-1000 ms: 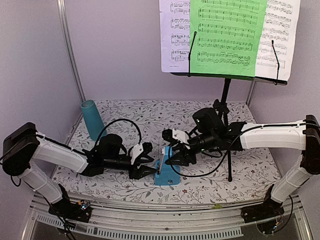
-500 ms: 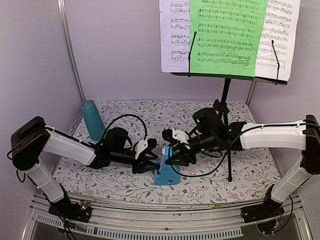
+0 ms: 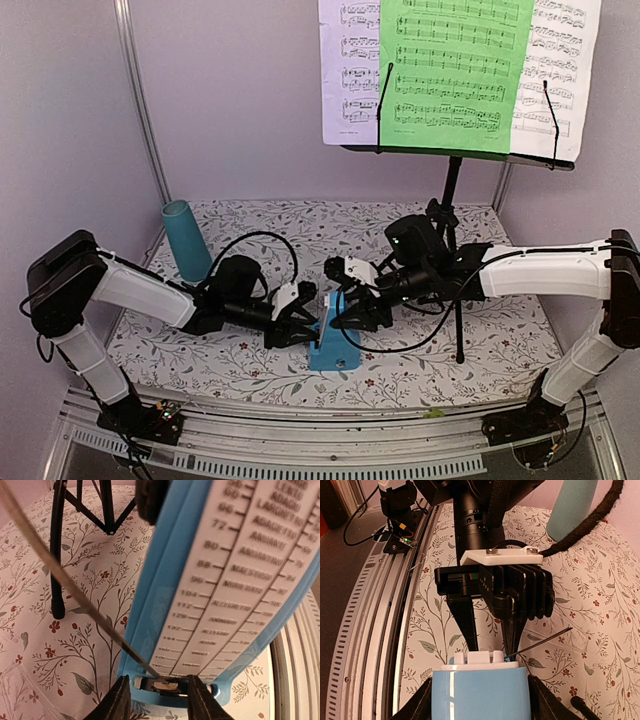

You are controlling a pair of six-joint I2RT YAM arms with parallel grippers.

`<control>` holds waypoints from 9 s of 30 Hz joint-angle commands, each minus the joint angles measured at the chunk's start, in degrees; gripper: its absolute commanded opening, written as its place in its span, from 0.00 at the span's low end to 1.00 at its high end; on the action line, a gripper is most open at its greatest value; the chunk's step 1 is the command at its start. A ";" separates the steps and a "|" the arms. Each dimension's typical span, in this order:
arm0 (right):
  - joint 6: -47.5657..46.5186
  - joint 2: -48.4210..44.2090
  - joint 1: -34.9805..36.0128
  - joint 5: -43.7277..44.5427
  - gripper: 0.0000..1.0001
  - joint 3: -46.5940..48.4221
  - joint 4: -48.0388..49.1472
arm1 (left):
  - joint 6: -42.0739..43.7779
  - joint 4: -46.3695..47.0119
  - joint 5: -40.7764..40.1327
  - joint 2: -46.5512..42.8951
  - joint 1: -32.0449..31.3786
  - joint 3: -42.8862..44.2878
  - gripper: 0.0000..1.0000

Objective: Set up the instrument practice props
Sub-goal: Move the pendulum of the metronome, then reset both arms

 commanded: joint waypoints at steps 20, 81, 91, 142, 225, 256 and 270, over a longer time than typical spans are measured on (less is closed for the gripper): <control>-2.69 4.48 0.26 7.11 0.00 -1.59 -6.89 | 3.50 -5.49 -6.49 -0.03 -4.74 1.25 0.16; -1.60 5.81 0.26 7.99 0.12 2.21 -7.50 | -10.18 8.60 -7.51 -19.40 3.37 -8.48 0.81; -0.81 5.40 0.26 8.86 0.50 4.04 -8.63 | -10.57 7.90 -7.48 -21.11 3.72 -8.00 0.83; 15.07 -32.09 -2.74 21.38 0.99 -10.39 -8.31 | -18.61 -4.16 -24.18 -40.48 4.21 -5.24 0.99; 29.08 -1.56 -56.82 22.59 0.99 -46.62 84.36 | -12.80 54.50 -40.91 -6.89 46.61 -26.26 0.99; 24.73 -1.29 -56.91 13.97 0.99 -43.97 79.76 | -10.31 48.50 -32.66 -7.04 47.00 -23.53 0.99; 24.73 -1.21 -56.93 13.96 0.99 -43.95 79.77 | -10.32 48.50 -32.72 -7.09 47.00 -23.52 0.99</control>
